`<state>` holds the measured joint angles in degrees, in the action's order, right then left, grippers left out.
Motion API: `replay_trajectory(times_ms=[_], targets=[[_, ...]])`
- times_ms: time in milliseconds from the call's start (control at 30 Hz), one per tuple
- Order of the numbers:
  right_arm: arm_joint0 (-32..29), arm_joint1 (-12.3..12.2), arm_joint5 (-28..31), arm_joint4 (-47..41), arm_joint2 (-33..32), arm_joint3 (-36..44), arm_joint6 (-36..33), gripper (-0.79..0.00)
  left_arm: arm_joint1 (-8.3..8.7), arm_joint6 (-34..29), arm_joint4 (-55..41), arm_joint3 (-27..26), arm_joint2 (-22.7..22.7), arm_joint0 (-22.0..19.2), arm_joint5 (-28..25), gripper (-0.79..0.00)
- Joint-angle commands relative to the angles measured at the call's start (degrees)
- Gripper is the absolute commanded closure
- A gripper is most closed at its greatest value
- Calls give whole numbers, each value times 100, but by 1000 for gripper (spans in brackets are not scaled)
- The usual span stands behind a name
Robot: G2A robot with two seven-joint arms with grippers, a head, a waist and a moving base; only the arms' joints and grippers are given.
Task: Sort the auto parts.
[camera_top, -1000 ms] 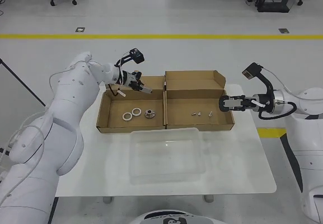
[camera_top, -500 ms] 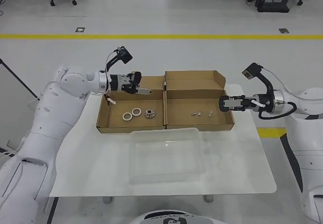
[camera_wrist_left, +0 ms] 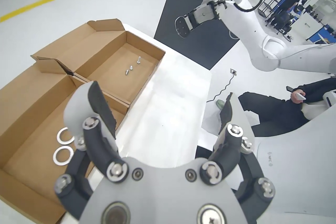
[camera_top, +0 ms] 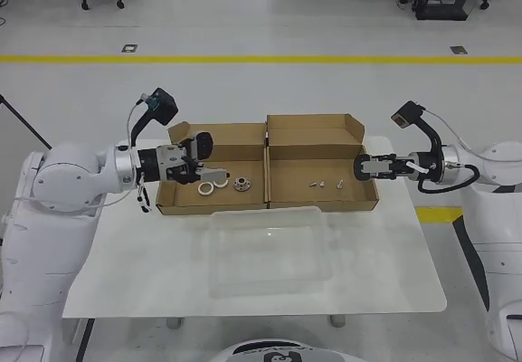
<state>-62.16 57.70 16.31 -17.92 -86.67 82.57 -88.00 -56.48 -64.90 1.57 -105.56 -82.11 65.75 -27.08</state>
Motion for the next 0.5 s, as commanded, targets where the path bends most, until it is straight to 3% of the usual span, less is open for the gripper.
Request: replay_trajectory(times_ms=[0,467], targets=[[0,0,0,0,0,0,0,-785,27,-28,-184,-152,-130,159,37,-785],[0,0,0,0,0,0,0,-785,32,-34,-205,-172,-155,180,38,-785]])
